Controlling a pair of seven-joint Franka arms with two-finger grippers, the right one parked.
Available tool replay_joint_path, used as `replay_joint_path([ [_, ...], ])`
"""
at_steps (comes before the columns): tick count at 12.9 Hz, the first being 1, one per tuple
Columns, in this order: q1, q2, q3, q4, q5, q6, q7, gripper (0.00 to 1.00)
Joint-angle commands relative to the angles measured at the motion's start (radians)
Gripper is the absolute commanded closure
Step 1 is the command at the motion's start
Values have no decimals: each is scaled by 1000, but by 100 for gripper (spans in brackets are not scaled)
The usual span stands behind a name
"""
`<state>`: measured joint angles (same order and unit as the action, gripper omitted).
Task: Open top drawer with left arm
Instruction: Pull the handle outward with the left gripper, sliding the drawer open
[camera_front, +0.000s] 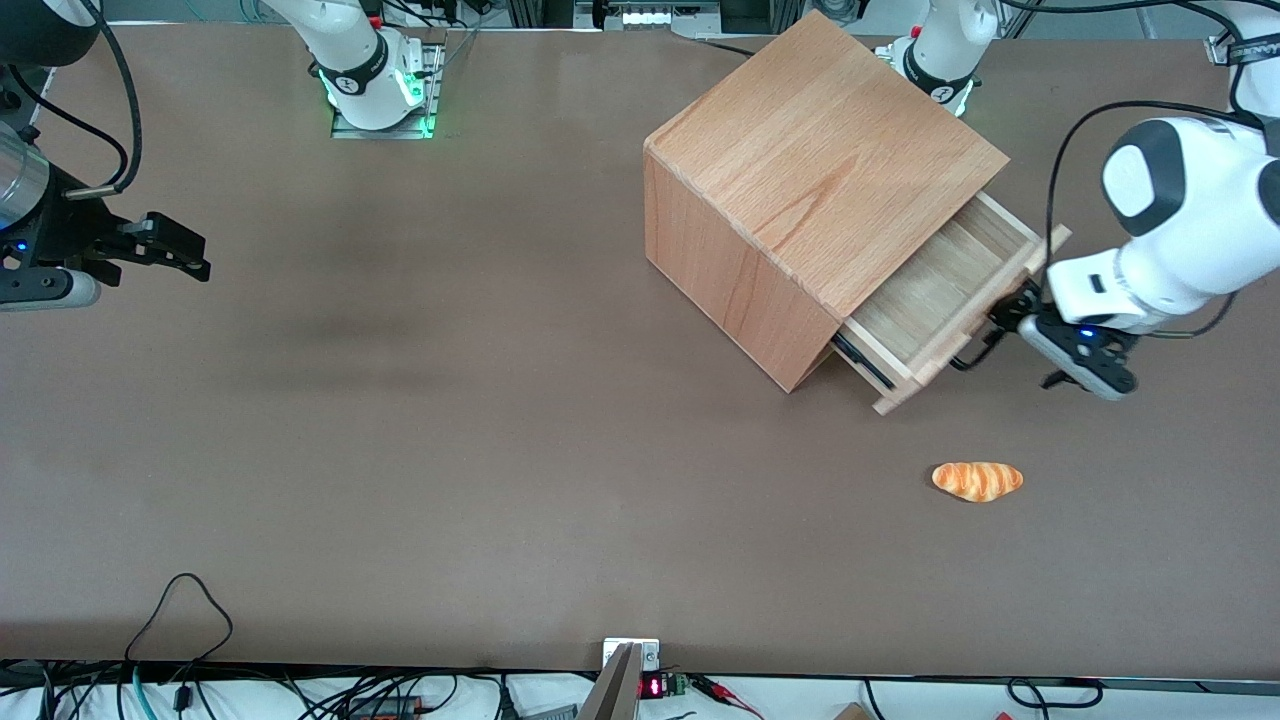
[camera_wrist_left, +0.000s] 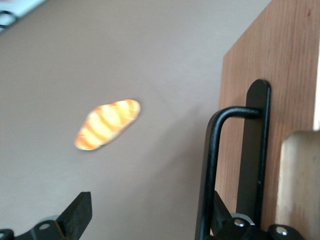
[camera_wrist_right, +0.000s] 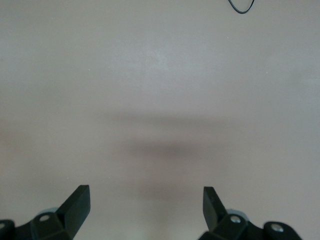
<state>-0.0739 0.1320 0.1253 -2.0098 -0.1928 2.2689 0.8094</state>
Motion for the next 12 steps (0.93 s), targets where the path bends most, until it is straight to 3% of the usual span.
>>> replay_joint_path([
  [1, -1, 58, 78, 11, 38, 79, -3, 1],
  [7, -7, 58, 108, 63, 30, 107, -16, 1],
  [12, -12, 20, 93, 74, 19, 20, -22, 1],
])
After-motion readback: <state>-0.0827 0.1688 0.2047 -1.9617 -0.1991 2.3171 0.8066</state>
